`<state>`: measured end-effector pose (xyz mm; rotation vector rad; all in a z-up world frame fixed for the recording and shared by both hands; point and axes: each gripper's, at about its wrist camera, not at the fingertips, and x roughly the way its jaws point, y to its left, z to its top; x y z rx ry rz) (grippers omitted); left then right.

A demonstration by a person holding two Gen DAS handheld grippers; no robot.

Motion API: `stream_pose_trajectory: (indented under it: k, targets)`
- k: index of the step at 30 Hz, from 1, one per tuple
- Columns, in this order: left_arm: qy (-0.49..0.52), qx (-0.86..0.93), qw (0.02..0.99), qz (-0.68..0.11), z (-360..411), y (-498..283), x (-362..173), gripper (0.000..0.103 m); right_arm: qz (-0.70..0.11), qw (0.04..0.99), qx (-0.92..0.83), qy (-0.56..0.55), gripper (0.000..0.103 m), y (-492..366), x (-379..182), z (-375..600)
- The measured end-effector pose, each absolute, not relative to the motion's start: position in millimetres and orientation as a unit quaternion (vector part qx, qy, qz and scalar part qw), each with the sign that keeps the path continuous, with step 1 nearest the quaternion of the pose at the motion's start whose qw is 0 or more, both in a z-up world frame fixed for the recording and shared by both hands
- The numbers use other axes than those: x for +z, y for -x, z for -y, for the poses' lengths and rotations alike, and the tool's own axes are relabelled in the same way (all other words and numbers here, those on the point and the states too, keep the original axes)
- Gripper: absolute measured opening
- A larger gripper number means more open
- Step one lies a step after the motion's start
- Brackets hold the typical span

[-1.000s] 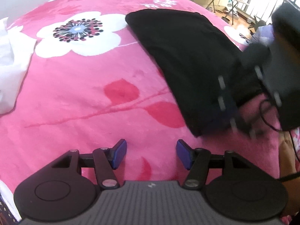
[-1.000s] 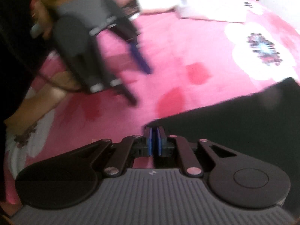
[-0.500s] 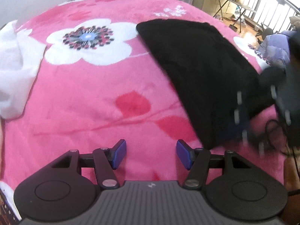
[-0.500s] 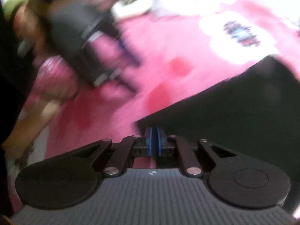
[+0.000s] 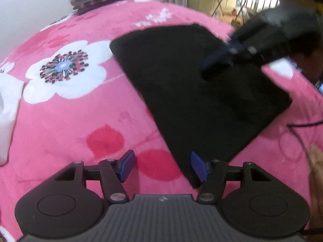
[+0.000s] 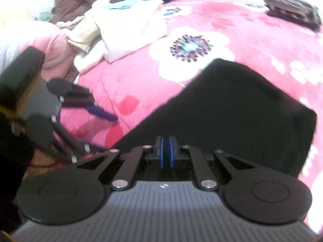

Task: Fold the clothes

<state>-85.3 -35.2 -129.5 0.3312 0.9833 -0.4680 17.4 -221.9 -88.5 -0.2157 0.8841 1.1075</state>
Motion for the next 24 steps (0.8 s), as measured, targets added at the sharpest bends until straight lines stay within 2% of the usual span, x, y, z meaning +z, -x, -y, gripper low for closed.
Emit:
stream_pose_trajectory:
  k: [5, 7, 14, 24]
  targets:
    - [-0.146, -0.206, 0.844, -0.473, 31.0, 88.9, -131.8, 0.066, -0.41, 0.71, 0.557, 0.131, 0.006, -31.8, -97.4, 194.3]
    - [-0.14, -0.205, 0.843, -0.477, 28.2, 88.2, -132.4, 0.067, -0.42, 0.7, 0.561, 0.133, 0.0, -47.1, -117.4, 176.6]
    - [-0.137, -0.21, 0.845, -0.473, 25.8, 90.6, -135.2, 0.068, -0.422, 0.735, 0.526, 0.074, 0.0, -130.0, -131.0, 163.0]
    - [-0.127, -0.226, 0.847, -0.464, 21.3, 91.2, -138.8, 0.069, -0.427, 0.753, 0.499, -0.037, 0.0, -196.0, -147.4, 169.2]
